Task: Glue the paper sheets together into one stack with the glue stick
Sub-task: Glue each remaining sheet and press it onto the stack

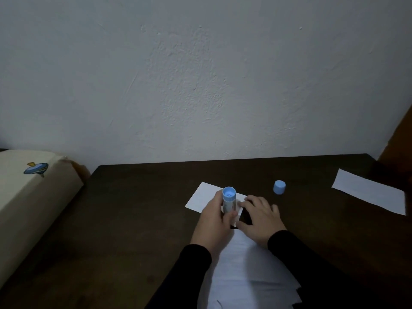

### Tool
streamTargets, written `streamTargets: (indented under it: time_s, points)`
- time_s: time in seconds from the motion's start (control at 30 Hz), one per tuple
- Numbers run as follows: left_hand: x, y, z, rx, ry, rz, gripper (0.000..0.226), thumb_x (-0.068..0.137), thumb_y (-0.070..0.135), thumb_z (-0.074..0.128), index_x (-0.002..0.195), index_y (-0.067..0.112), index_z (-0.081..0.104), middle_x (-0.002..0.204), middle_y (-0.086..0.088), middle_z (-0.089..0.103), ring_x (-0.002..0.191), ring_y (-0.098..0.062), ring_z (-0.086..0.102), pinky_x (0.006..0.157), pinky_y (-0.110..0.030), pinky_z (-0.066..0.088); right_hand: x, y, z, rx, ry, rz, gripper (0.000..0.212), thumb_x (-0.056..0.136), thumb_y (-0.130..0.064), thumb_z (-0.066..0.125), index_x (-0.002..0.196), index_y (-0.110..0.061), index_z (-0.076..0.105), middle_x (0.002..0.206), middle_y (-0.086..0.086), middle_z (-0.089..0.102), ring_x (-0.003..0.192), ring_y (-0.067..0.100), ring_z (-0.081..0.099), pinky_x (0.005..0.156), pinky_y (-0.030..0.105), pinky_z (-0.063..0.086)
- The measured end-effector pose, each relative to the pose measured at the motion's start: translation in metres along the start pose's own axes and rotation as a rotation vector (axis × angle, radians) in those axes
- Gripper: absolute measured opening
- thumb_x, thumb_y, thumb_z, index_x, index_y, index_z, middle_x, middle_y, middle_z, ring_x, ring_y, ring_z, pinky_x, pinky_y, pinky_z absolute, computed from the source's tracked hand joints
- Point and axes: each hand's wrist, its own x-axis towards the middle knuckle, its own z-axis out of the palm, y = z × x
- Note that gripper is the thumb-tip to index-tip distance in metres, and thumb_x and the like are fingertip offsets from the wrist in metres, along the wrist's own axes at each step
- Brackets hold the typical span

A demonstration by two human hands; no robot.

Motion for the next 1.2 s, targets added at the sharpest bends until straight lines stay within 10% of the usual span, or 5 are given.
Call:
streamTargets:
  time_s: [0.23,0.63,1.2]
  points:
    - [0.009,-0.001,-0.008,0.064,0.002,0.039,0.044,0.093,0.009,0.052,0.109,0.050,0.042,0.098,0.017,0.056,0.091,0.006,0.054,0.069,-0.005,0.039,0.003,-0.009,-0.001,0.010,0.001,0.055,0.058,0.087,-0.042,0.054,0.142,-0.031,0.037,0.147,-0.007,0.028,0.137,0.016,0.024,0.109,0.044,0.023]
    - [0.030,-0.034,-0.042,0.007,0.198,-0.150,0.057,0.094,0.014,0.055,0.143,0.031,0.033,0.138,0.007,0.047,0.128,-0.011,0.043,0.107,-0.036,0.037,0.005,-0.007,0.001,0.002,-0.007,0.055,0.059,0.088,-0.044,0.053,0.143,-0.032,0.034,0.148,-0.007,0.025,0.138,0.016,0.020,0.110,0.044,0.020]
    - [0.007,-0.004,-0.045,-0.200,0.455,-0.102,0.052,0.093,0.015,0.058,0.139,0.029,0.037,0.121,0.009,0.054,0.111,-0.008,0.051,0.095,-0.029,0.042,-0.008,-0.008,-0.005,-0.085,-0.065,0.065,0.059,0.094,-0.056,0.037,0.147,-0.031,0.030,0.158,-0.003,0.019,0.143,0.025,0.018,0.111,0.054,0.016]
